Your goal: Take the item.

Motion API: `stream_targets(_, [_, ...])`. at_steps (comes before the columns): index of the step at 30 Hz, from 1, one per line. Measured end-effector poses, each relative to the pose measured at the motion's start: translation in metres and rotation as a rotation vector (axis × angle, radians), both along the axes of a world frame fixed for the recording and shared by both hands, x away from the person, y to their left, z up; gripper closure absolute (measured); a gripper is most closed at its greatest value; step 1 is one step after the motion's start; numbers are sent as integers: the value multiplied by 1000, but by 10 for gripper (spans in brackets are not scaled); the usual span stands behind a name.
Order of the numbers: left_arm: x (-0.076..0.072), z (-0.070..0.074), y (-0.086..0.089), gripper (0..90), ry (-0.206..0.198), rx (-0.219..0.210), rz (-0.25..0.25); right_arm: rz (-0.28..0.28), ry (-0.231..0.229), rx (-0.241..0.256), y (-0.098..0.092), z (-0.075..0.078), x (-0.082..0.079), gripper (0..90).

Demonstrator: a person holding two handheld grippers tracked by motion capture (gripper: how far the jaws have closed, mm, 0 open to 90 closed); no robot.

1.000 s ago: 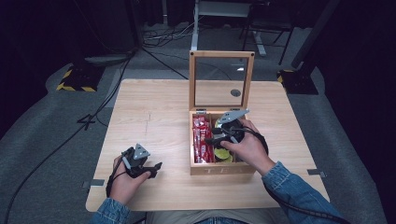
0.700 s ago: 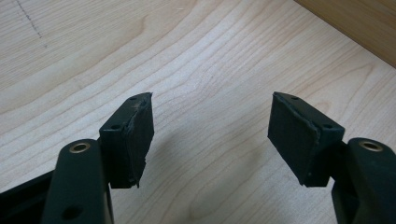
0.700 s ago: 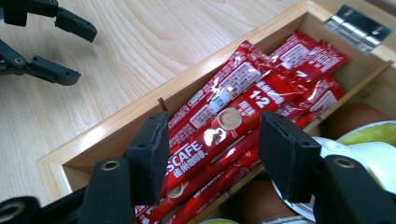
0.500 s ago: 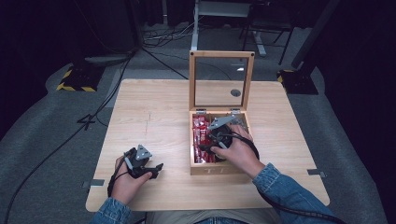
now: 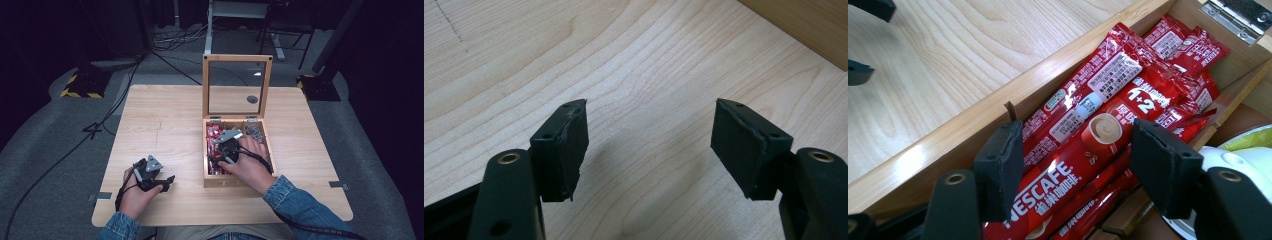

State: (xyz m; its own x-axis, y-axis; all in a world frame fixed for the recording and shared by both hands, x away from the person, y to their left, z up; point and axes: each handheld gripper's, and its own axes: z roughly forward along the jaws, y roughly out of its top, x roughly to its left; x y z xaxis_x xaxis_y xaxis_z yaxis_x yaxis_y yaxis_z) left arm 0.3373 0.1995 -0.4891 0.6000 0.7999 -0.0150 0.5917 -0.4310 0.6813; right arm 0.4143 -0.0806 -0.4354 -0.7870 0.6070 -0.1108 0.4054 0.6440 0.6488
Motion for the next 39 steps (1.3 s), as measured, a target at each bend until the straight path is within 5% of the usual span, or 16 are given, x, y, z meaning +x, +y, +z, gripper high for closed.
stream_targets(6, [0, 0, 0, 316, 1, 0, 0, -9, -31, -51, 3, 0, -3, 439])
stream_targets(15, [0, 1, 0, 316, -2, 0, -3, -62, -5, -96, 5, 0, -6, 667])
stream_targets(21, [0, 0, 0, 315, -2, 2, -5, -110, 46, -65, 4, 3, -5, 773])
stream_targets(29, [0, 0, 0, 315, -3, 1, -5, -150, 77, 13, -1, 8, -3, 796])
stream_targets(39, [0, 0, 0, 315, -3, 4, -6, -172, 33, 105, -12, 30, -1, 823])
